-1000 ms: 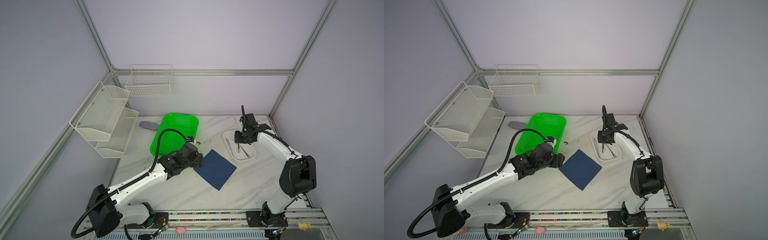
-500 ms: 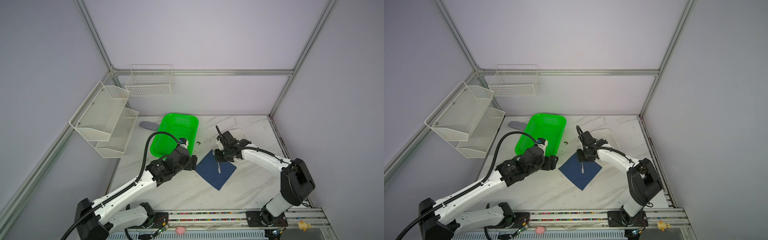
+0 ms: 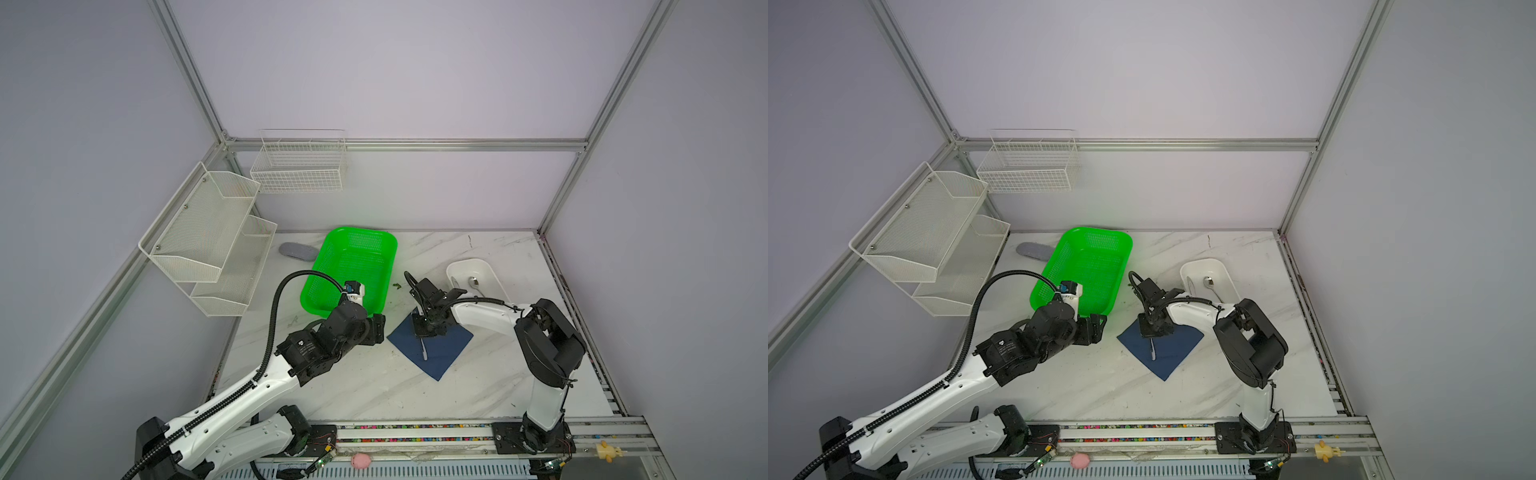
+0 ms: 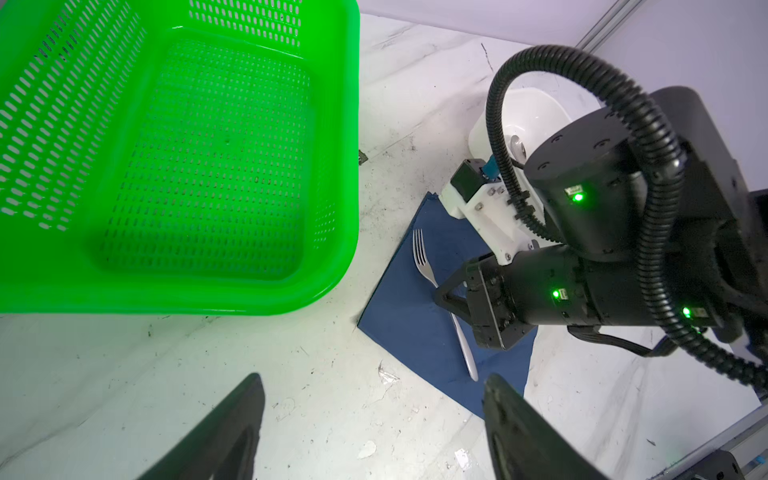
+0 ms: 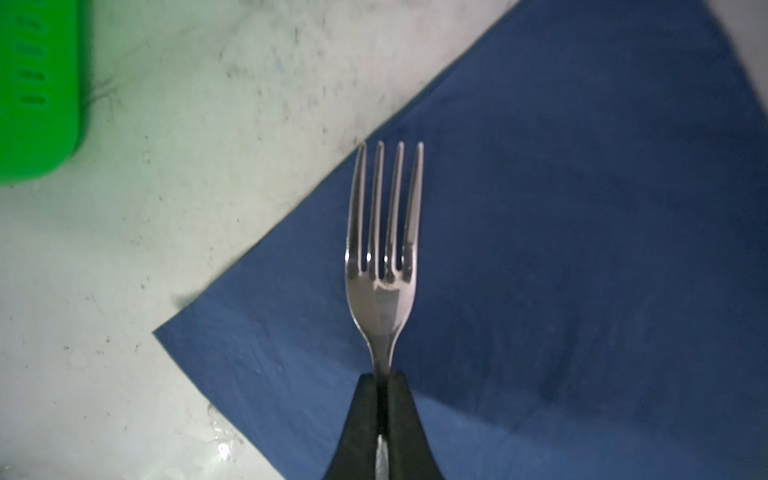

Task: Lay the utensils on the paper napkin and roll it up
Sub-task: 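Lift the fork with the right gripper and lower it onto the blue napkin, then release the fork and move the right gripper back to the tray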

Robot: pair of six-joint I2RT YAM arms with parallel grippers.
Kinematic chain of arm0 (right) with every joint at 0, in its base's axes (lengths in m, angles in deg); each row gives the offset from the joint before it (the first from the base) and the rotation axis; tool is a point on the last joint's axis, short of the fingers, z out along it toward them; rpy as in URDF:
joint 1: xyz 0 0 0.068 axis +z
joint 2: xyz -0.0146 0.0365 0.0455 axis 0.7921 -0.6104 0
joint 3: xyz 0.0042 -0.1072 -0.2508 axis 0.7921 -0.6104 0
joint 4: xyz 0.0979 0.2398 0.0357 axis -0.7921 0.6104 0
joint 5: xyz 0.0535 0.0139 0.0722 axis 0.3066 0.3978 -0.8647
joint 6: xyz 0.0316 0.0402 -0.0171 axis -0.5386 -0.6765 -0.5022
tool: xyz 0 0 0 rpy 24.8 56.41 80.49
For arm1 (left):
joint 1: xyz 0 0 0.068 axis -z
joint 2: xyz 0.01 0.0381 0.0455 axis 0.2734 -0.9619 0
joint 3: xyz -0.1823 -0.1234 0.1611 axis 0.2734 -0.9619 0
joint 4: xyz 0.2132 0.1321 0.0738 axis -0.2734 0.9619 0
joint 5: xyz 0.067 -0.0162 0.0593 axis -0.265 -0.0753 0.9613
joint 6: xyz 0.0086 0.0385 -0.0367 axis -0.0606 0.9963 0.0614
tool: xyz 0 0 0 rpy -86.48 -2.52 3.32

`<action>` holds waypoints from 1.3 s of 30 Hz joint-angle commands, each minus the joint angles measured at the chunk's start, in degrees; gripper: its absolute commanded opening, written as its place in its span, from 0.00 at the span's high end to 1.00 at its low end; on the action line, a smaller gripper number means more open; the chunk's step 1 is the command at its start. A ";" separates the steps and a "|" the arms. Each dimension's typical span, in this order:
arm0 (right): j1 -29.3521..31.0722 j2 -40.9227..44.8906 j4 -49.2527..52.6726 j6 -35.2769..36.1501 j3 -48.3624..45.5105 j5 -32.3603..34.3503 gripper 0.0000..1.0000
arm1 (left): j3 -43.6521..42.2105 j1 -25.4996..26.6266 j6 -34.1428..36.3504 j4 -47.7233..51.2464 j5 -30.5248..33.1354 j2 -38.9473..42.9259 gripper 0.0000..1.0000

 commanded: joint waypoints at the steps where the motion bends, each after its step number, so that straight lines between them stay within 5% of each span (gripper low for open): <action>1: 0.33 -0.23 0.83 -1.84 1.49 3.64 0.92 | -2.49 -0.41 -0.43 -1.54 1.80 1.28 0.18; 24: 0.89 -0.99 1.79 -3.02 1.80 6.31 0.81 | -2.64 -1.11 0.21 0.63 5.71 2.95 0.15; 39: 0.81 6.28 2.12 -4.36 1.53 8.69 0.77 | -2.61 -1.20 -1.26 0.19 6.78 4.63 0.15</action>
